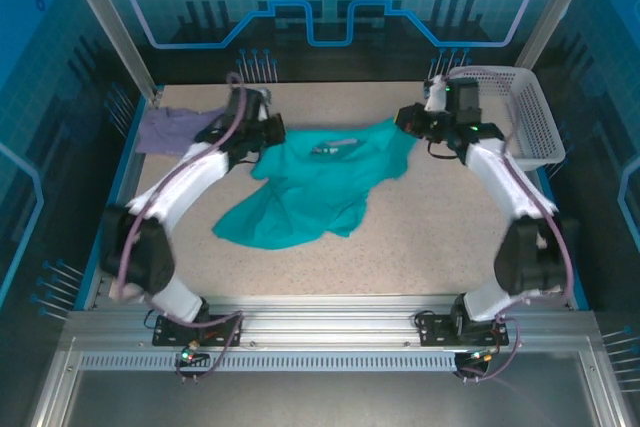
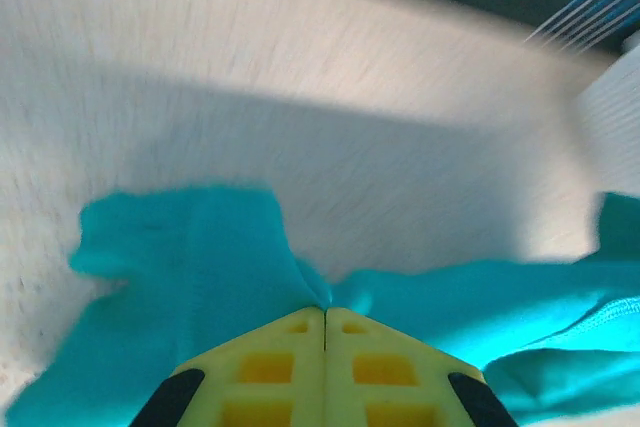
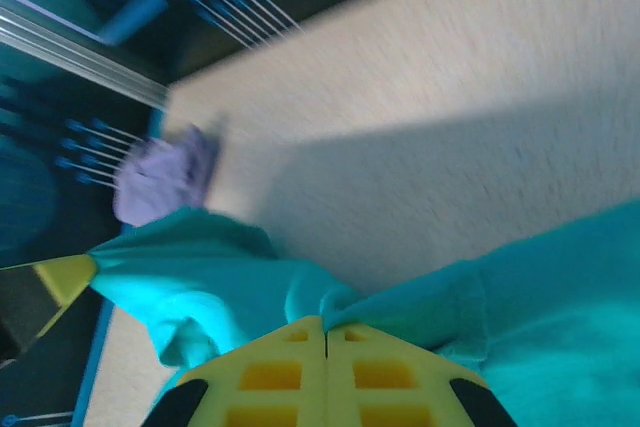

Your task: Fold the inside-out t-shirt

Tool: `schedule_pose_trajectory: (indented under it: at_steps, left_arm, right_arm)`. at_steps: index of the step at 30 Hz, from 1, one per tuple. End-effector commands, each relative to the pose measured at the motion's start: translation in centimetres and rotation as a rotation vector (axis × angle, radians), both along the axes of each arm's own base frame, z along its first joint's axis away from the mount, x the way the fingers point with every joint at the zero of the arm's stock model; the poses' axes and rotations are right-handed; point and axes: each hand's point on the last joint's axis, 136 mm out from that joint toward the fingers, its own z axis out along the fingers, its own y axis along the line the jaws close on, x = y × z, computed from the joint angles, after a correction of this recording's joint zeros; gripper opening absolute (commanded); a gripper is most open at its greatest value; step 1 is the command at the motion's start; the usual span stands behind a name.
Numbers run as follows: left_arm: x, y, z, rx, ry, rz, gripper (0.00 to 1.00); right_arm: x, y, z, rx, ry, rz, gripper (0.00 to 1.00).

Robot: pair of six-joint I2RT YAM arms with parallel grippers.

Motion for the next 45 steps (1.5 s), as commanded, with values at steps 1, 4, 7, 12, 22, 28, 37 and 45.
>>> schedule_pose_trajectory:
  at_steps: [1, 4, 7, 12, 22, 28, 37, 45]
  left_arm:
    - [-4.3, 2.5, 12.9, -0.122, -0.310, 0.074, 0.00]
    - [-9.0, 3.9, 20.9, -0.187, -0.484, 0.079, 0.00]
    - [-13.5, 5.1, 26.8, -0.248, -0.619, 0.074, 0.00]
    - [-19.6, 6.8, 32.6, -0.294, -0.762, 0.057, 0.00]
    - [-13.8, 3.7, 26.8, -0.278, -0.572, 0.005, 0.00]
    - [-8.2, 1.2, 21.0, -0.238, -0.407, -0.021, 0.00]
    - [-9.0, -0.3, 21.4, -0.125, -0.423, -0.041, 0.00]
    - [-13.0, -4.1, 26.8, -0.085, -0.575, -0.175, 0.00]
  right_arm:
    - [-5.2, -1.6, 10.0, -0.050, -0.236, -0.049, 0.00]
    - [-10.4, -2.2, 17.4, -0.067, -0.410, -0.072, 0.00]
    - [-15.5, -2.6, 23.1, -0.057, -0.551, -0.075, 0.00]
    - [-22.7, -2.6, 29.2, 0.013, -0.707, -0.035, 0.00]
    - [-21.2, -2.7, 28.1, 0.021, -0.686, -0.066, 0.01]
    - [-12.3, 2.0, 15.1, -0.109, -0.416, 0.066, 0.10]
    - [-15.2, 16.6, 2.5, -0.296, -0.415, 0.491, 0.47]
    - [-13.1, 12.1, -0.2, -0.366, -0.324, 0.328, 0.63]
